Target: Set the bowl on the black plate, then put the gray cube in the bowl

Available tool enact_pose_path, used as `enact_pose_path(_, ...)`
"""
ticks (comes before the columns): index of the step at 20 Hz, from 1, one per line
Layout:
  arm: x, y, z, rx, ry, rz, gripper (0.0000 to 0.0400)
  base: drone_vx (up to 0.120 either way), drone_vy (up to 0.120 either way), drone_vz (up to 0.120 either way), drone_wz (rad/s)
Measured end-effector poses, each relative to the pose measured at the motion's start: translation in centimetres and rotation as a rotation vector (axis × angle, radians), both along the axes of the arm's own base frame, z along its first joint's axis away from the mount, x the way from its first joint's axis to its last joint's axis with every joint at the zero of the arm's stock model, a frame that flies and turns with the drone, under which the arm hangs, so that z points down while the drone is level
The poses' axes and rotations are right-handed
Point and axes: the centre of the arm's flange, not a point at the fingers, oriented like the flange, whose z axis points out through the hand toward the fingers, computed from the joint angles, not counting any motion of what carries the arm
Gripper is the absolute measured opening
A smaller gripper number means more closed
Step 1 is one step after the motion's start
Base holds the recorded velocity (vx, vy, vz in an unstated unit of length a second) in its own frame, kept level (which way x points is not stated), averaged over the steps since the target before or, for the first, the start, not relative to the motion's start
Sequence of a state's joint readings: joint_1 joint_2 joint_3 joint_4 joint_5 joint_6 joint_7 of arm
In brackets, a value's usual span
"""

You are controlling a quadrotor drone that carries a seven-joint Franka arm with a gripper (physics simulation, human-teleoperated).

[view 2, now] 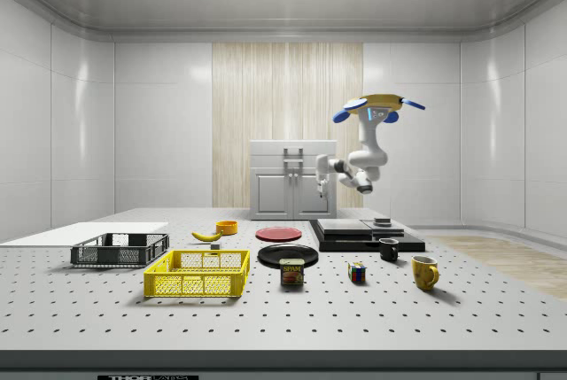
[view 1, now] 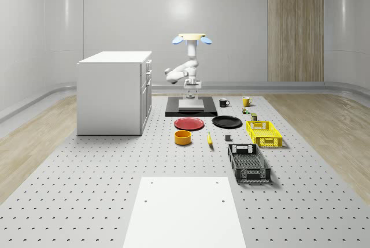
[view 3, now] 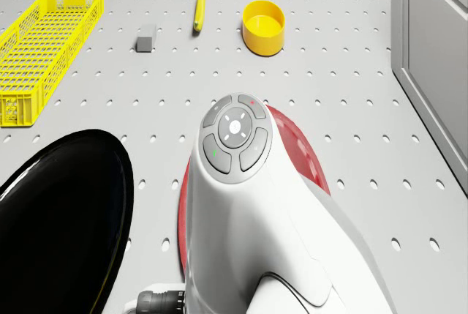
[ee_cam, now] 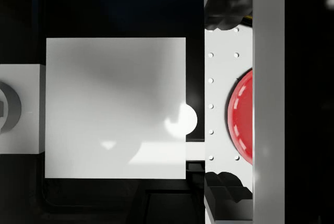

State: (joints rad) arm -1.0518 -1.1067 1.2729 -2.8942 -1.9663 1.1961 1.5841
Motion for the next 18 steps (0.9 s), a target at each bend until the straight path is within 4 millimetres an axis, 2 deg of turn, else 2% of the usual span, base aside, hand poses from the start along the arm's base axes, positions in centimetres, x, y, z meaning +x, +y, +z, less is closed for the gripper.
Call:
enact_pose_path(3,0.0,-0.03,0.0,-0.003,0.0,0.0,0.04,0.12,-0.107,-0.12,0.0)
enact_pose_path(7,0.0,-0.04,0.0,-0.004,0.0,0.0,0.04,0.12,0.0,-0.08,0.0)
enact_pose_path(18,0.0,-0.05,-0.01,-0.006,0.0,0.0,0.04,0.12,0.0,-0.113,0.0)
